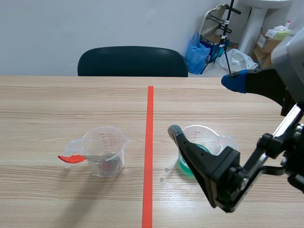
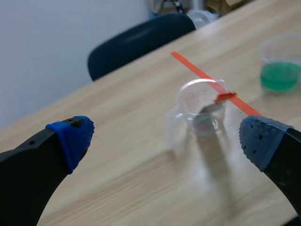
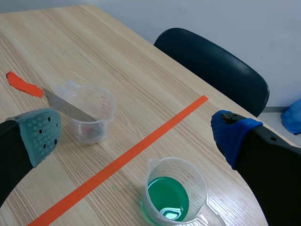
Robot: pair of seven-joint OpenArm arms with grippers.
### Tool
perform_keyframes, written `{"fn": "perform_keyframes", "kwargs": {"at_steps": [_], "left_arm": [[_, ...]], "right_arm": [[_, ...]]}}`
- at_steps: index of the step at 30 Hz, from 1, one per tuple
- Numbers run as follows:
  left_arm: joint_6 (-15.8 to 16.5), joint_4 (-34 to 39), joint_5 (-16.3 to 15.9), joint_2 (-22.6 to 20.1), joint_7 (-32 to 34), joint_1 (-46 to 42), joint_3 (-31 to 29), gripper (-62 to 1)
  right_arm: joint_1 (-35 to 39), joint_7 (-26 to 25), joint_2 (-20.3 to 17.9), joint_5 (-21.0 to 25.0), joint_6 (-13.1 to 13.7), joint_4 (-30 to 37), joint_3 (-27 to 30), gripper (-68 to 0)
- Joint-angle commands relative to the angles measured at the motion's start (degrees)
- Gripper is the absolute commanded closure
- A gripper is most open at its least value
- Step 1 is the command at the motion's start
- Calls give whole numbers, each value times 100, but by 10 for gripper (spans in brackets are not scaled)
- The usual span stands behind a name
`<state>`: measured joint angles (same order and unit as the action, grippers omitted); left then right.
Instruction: Do the redox reaction experiment
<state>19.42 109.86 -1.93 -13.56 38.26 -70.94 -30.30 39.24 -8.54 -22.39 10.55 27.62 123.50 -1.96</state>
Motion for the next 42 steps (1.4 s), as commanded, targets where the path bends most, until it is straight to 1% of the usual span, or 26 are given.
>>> {"fn": "perform_keyframes", "kwargs": {"at_steps": [1,3,7,9,42], "left_arm": [[-63,-7,-44,-76,-81,-63,96,-623],[-70,-11,-44,-107,-179,-63,127,-623],[-70,-2,-44,-107,-168,-50,127,-623],[-68,-2,-44,-107,-170,-33,127,-623],[-66,9,-44,-107,-166,-31,127,-623]], "right_arm": [[-83,-79,-28,57,-39,31,7,-679],[-83,-76,-28,-4,-46,31,9,-679],[-83,-76,-28,-321,-48,31,9,-679],[-85,-81,-28,-391,-39,31,7,-679],[-85,-127,-28,-389,-66,31,9,-679]]}}
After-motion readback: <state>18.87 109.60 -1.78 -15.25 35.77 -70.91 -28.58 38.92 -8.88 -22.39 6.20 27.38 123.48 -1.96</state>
